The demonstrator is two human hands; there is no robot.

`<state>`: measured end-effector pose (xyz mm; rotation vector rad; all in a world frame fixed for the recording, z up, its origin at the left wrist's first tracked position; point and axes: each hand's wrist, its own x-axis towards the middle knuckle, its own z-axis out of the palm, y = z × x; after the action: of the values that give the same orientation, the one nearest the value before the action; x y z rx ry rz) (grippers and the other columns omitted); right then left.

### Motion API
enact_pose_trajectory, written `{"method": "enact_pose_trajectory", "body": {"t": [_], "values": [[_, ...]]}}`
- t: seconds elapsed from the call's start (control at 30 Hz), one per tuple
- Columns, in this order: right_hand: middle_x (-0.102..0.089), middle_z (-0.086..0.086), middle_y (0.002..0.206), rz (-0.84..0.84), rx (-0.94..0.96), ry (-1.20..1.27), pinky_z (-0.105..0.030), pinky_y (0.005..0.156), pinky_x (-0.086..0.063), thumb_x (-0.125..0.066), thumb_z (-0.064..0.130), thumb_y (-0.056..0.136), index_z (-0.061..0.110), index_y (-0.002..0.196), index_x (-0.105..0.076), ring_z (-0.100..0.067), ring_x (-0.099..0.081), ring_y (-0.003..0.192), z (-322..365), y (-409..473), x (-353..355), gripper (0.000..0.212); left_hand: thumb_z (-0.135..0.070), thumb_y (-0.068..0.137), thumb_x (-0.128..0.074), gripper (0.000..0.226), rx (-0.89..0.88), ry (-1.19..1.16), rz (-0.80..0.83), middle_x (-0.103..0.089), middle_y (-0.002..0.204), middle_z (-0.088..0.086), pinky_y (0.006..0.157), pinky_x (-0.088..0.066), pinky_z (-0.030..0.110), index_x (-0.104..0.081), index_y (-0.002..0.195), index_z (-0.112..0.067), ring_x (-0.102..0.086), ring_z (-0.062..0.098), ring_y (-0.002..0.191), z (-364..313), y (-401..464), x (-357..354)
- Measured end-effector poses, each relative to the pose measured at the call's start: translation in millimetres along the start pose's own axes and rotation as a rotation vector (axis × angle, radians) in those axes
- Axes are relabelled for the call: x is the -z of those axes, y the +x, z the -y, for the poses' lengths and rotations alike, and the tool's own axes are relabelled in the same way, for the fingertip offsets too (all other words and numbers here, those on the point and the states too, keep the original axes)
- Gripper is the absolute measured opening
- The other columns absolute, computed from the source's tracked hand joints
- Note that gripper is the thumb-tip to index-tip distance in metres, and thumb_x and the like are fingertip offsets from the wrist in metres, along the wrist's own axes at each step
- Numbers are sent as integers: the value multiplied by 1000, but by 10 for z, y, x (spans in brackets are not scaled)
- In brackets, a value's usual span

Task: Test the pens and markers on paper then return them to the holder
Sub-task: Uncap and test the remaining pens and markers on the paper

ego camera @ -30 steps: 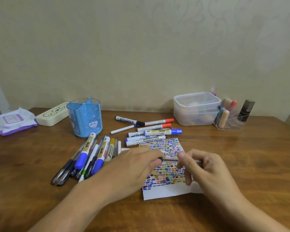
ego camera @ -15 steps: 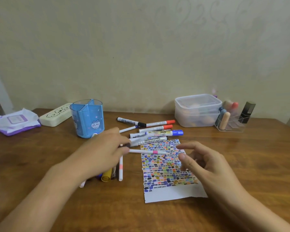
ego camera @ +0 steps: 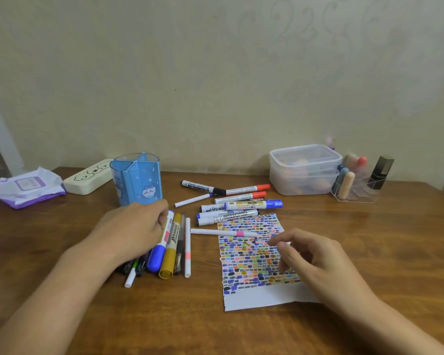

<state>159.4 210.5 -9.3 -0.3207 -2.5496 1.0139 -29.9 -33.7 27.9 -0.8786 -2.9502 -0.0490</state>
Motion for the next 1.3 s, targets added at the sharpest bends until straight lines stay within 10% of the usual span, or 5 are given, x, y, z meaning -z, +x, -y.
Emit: {"method": "enact_pose_trajectory", "body": {"t": [0.23, 0.5, 1.3], "values": [[-73, 17, 72, 24, -14, -34, -39, 71, -55, -55, 33, 99, 40, 92, -70, -11, -67, 70, -10, 16, 1, 18, -40, 101, -41, 19, -143, -78, -251, -50, 111, -13, 80, -42, 25, -52, 117, -38, -46, 7, 104, -240, 11, -127], [-72, 19, 72, 34, -25, -51, -36, 69, -56, -54, 33, 100, 39, 91, -70, -9, -66, 71, -5, 23, 6, 19, -39, 105, -36, 44, -398, -83, -135, -41, 148, -15, 113, -25, 29, -34, 149, -37, -32, 8, 136, -667, -74, -366], [-65, 43, 94, 146, 159, -90, -23, 65, -50, -61, 27, 99, 59, 133, -50, -17, -62, 66, 37, -39, -40, 48, -27, 94, -63, 14, -585, -535, -269, -50, 87, -18, 64, -40, 14, -50, 92, -32, -50, 6, 86, -863, -239, -300]]}}
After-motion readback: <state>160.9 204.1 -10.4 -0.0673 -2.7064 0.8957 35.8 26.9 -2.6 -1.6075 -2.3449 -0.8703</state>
